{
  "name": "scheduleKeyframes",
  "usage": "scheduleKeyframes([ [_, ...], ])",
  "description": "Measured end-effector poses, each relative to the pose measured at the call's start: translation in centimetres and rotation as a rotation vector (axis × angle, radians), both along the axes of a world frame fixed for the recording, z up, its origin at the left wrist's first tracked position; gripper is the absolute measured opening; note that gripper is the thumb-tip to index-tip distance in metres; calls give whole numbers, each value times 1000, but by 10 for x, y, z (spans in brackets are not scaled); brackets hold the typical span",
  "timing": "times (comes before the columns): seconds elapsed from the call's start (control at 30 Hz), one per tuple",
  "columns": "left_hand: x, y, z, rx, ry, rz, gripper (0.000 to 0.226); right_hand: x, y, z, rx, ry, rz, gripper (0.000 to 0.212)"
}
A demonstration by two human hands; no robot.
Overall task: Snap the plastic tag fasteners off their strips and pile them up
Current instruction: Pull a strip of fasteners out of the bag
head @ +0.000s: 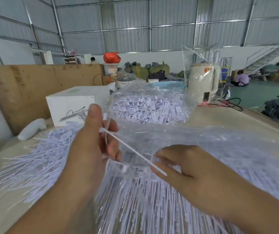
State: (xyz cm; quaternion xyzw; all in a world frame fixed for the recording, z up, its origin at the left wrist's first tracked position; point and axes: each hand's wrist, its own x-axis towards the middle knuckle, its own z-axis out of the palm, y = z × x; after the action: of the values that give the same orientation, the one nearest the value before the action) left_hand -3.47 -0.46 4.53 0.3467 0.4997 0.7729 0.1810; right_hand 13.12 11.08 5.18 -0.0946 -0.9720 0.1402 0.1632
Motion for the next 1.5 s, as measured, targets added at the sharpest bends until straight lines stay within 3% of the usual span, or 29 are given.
scheduleKeyframes([
  [0.13, -11, -5, 10, 106, -204, 13, 60, -4, 9, -10, 53, -68, -88, 58],
  [0.23, -27, -12, 14, 34, -143, 86, 71, -2, 5, -13, 56, -182, -96, 63],
  [0.33, -31, -11, 7, -250, 164, 192, 87, -4, 9, -11, 80, -210, -109, 46],
  [0.43, -18, -8, -1, -562, 438, 139, 94, -4, 13, -18, 33, -211, -69, 32],
  [0.5, -10, -7, -5, -689, 596, 132, 97, -5, 15, -20, -60, -126, -9, 8],
  [0.57, -1, -6, -8, -745, 744, 130, 97, -6, 20, -19, -210, -6, -32, 2],
  [0.7, 20, -1, -6, -846, 1015, 167, 96, -5, 15, -17, -534, 339, 44, 19],
  [0.83, 30, 5, -13, -871, 1246, 255, 92, -4, 7, -18, -557, 334, 55, 41],
  [0.97, 27, 2, -13, -687, 1023, 134, 65, -11, 14, -25, -368, 376, -99, 4],
  [1.1, -5, -5, -11, -521, 602, -218, 33, -5, 24, -16, -464, 613, -221, 20],
  [1.2, -21, -11, -8, -422, 458, -348, 20, -6, 31, -18, -418, 666, -289, 30],
  [1.23, -23, -11, -7, -413, 451, -324, 15, -6, 29, -19, -355, 622, -291, 39],
  [1.33, -15, -9, -8, -429, 556, -172, 13, -7, 18, -19, 128, 529, -245, 67],
  [1.4, 0, -9, -7, -444, 691, -102, 12, -7, 9, -18, 266, 473, -96, 55],
  [1.5, 17, -8, -7, -353, 833, -96, 17, -7, -4, -16, 256, 315, 57, 52],
])
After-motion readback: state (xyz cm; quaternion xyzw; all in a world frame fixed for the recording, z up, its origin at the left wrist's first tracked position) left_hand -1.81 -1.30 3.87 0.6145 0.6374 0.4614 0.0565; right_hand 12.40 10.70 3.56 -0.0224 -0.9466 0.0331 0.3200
